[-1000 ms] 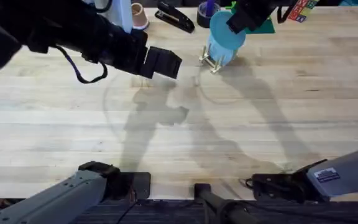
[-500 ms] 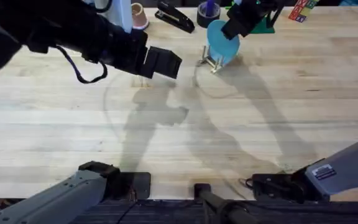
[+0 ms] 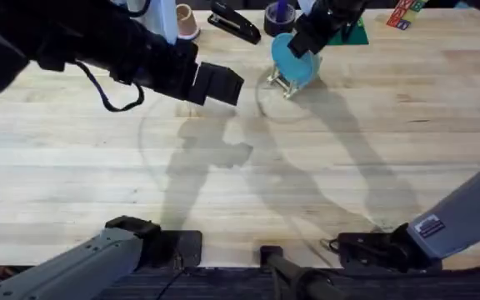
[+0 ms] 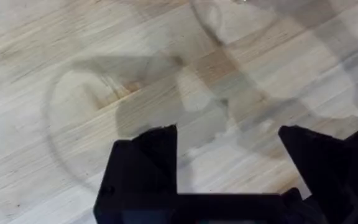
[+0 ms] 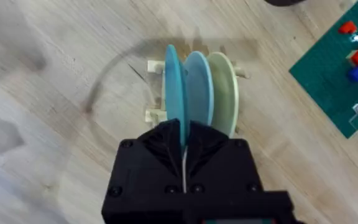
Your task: Pick up the plates from the table one by one and place each into a slot on the dish rack.
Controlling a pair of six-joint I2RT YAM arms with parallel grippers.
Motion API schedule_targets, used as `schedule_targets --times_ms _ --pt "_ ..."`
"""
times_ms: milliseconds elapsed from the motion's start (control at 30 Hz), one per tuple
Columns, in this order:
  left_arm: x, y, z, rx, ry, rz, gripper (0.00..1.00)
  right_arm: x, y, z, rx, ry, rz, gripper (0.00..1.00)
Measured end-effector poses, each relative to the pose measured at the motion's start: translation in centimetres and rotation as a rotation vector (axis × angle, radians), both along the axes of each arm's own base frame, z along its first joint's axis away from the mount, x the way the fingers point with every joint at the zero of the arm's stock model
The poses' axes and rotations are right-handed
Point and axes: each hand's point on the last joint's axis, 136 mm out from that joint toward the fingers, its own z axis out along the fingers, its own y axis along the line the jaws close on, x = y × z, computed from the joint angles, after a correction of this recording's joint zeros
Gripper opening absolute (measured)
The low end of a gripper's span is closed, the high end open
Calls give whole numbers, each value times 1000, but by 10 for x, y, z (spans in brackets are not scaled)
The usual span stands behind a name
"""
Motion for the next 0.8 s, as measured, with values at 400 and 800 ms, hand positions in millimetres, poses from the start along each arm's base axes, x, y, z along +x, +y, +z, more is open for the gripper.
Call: schedule_targets --times_ms 400,800 --pt "0 0 0 0 0 0 994 1 1 -16 -8 37 -6 29" --pt "0 0 0 0 0 0 994 1 1 -16 -6 37 -9 143"
